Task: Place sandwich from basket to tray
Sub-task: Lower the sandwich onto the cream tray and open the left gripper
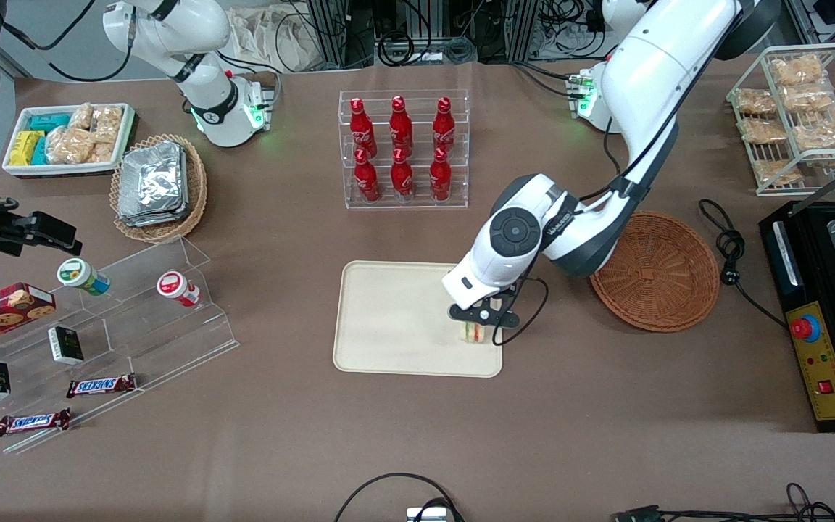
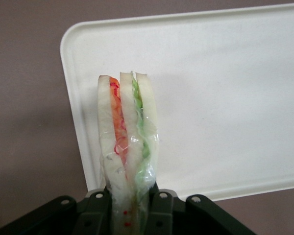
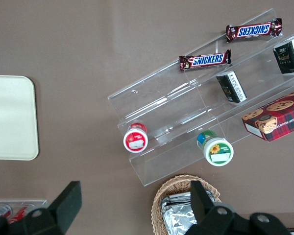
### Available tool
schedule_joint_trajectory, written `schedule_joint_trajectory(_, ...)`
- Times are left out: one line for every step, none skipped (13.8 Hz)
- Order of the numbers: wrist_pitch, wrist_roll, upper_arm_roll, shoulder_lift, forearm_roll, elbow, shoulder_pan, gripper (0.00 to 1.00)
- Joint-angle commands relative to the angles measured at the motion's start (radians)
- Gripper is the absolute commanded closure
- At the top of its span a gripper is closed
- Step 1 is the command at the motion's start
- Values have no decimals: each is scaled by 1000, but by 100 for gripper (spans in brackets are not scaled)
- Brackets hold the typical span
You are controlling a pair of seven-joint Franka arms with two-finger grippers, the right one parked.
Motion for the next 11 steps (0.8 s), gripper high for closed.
schedule_joint_trajectory(10, -19, 4, 53, 27, 40, -10, 75)
schedule_joint_trajectory(11, -19, 4, 61, 27, 40, -12, 75)
schedule_joint_trajectory(13, -22, 6, 68, 26, 41, -13, 75)
schedule_joint_trajectory(22, -36, 6, 76, 27, 43, -21, 75)
schedule_joint_trajectory(37, -47, 7, 81, 38, 41, -21, 75)
schedule_joint_trajectory(45, -54, 7, 95, 52, 41, -21, 75)
schedule_joint_trajectory(47, -70, 7, 102, 66, 41, -22, 75)
schedule_joint_trajectory(47, -74, 7, 110, 76, 43, -22, 73)
schedule_joint_trajectory(47, -76, 7, 112, 83, 41, -22, 68)
schedule_joint_trajectory(47, -76, 7, 113, 84, 41, -27, 64)
schedule_joint_trajectory(47, -76, 7, 112, 83, 43, -27, 57)
